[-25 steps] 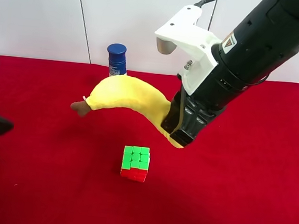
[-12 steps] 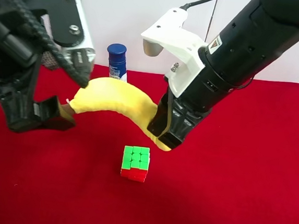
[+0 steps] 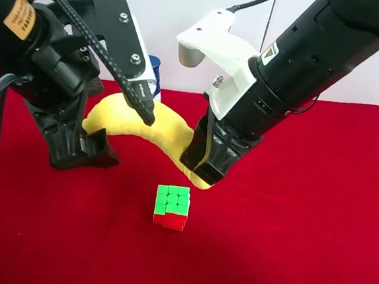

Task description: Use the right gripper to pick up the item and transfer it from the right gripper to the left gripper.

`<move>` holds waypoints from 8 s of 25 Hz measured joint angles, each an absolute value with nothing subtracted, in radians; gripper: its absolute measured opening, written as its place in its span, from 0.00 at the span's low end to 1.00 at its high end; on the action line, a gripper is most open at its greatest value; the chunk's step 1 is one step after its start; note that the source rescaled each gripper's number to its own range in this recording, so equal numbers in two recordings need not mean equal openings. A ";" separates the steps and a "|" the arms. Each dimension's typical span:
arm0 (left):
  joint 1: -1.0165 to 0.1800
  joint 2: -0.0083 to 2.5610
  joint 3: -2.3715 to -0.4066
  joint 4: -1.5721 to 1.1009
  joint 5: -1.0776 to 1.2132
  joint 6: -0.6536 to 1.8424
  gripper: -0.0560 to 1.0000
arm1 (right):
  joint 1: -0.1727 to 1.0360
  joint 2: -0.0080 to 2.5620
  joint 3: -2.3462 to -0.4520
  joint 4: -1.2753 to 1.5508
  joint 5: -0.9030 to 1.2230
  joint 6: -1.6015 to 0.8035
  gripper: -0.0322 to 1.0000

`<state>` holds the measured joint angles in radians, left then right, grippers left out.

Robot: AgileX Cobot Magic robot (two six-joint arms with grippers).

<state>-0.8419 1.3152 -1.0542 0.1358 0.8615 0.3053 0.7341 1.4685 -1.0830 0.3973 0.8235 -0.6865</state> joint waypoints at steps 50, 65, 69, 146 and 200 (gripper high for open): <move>-0.843 1.317 -1.054 0.137 0.840 0.308 0.05 | 0.734 0.369 -0.576 0.072 1.149 -0.099 1.00; -0.843 1.317 -1.054 0.137 0.839 0.308 0.05 | 0.734 0.094 -0.484 0.064 1.071 -0.092 1.00; -0.843 1.317 -1.054 0.137 0.814 0.308 0.05 | 0.734 0.094 -0.484 0.064 1.071 -0.092 1.00; -0.122 1.111 -0.788 -0.163 0.838 0.236 1.00 | 0.316 -0.002 -0.483 0.066 1.067 -0.091 1.00; -0.014 -0.006 -0.511 -0.067 1.071 0.102 1.00 | 0.229 -0.002 -0.483 0.067 1.067 -0.091 1.00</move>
